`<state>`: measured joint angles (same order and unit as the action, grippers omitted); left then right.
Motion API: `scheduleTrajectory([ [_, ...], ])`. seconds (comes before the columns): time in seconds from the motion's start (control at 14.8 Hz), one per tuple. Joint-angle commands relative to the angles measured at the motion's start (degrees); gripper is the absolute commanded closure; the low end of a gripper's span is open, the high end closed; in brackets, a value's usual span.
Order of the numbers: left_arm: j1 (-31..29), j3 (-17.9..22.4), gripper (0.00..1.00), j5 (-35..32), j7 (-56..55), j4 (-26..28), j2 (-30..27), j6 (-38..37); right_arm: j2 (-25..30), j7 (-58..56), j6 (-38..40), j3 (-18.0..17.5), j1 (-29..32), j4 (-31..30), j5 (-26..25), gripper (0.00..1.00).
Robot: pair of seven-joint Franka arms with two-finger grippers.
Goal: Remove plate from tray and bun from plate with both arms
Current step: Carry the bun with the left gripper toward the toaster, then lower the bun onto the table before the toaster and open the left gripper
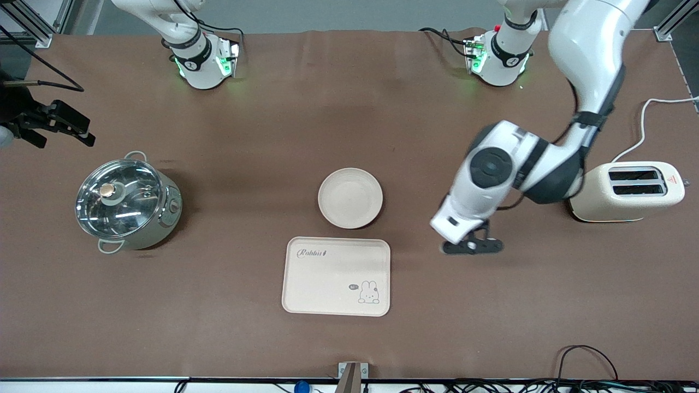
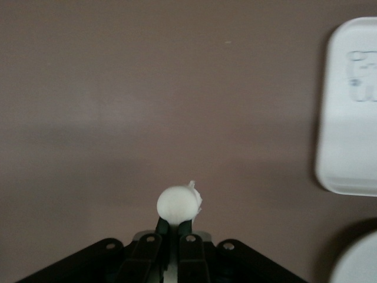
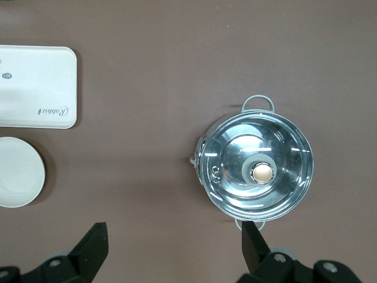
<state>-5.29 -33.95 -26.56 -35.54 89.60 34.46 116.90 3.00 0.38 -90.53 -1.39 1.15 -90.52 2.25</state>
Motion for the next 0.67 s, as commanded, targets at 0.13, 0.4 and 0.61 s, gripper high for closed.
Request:
scheduleTrajectory([
  [0.13, -10.7, -0.9, 0.96, -0.5, 9.3, 9.1, 2.3, 13.8, -0.3, -0.3, 0.8, -0.5, 0.9, 1.4, -0.8, 0.00],
  [0.4, -14.8, -0.9, 0.30, -6.1, 12.4, 11.9, 5.3, 18.9, -0.3, -0.2, 0.7, -0.5, 0.9, 1.4, -0.8, 0.00],
  [0.61, -16.3, -0.5, 0.00, -7.2, 12.5, 11.4, 6.9, 19.8, -0.3, -0.3, 0.6, -0.5, 1.1, 1.5, -0.8, 0.00],
])
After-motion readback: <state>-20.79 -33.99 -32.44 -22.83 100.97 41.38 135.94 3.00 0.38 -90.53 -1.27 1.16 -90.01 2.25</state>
